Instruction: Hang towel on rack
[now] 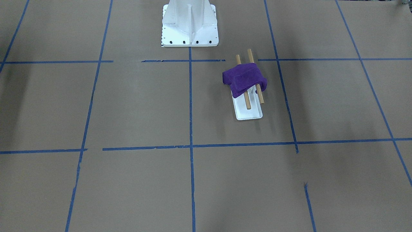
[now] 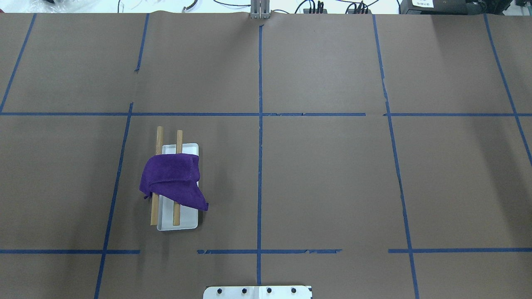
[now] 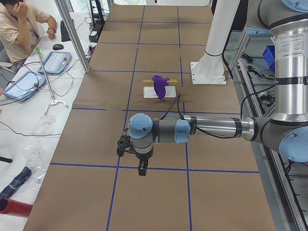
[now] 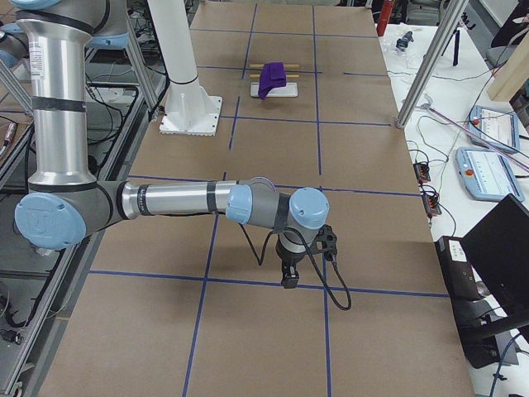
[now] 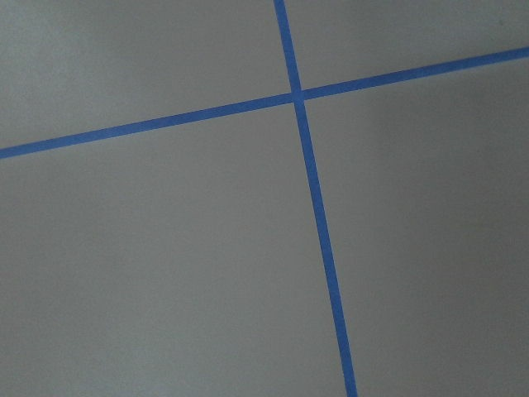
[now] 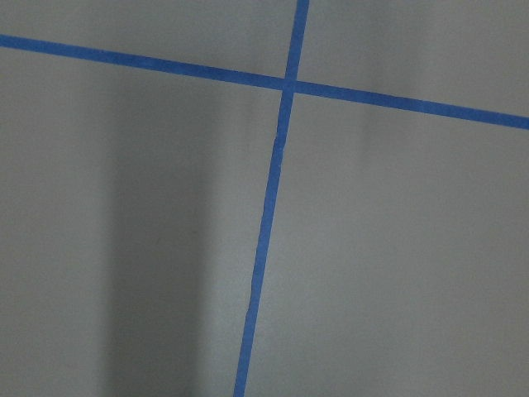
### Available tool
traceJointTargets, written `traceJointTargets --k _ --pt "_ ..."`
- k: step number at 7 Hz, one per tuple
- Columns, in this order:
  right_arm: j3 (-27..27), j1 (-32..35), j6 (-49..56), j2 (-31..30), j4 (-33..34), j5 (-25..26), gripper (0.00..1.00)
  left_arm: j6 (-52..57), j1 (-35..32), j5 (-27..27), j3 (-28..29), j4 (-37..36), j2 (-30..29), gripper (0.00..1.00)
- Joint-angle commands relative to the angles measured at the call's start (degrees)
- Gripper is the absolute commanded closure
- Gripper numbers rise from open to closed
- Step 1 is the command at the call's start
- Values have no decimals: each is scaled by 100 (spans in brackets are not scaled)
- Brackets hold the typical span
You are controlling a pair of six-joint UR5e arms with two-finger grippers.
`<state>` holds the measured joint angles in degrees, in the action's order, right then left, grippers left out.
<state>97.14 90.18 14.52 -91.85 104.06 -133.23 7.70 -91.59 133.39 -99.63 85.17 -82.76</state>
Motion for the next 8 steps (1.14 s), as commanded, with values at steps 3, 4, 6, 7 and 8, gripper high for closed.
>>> traceJointTargets --k 3,4,6,7,8 --pt "33 9 25 -9 -9 -1 0 -5 10 -6 49 -53 -12 0" --pt "42 9 34 -9 -9 -1 0 -5 10 -6 49 -53 -12 0" --pt "60 9 25 -9 -9 -1 0 -14 9 3 49 -45 -3 0" --pt "60 9 25 -9 -9 -1 0 -23 10 3 49 -53 -3 0" --pt "60 9 25 -9 -9 -1 0 -23 10 3 40 -45 -12 0"
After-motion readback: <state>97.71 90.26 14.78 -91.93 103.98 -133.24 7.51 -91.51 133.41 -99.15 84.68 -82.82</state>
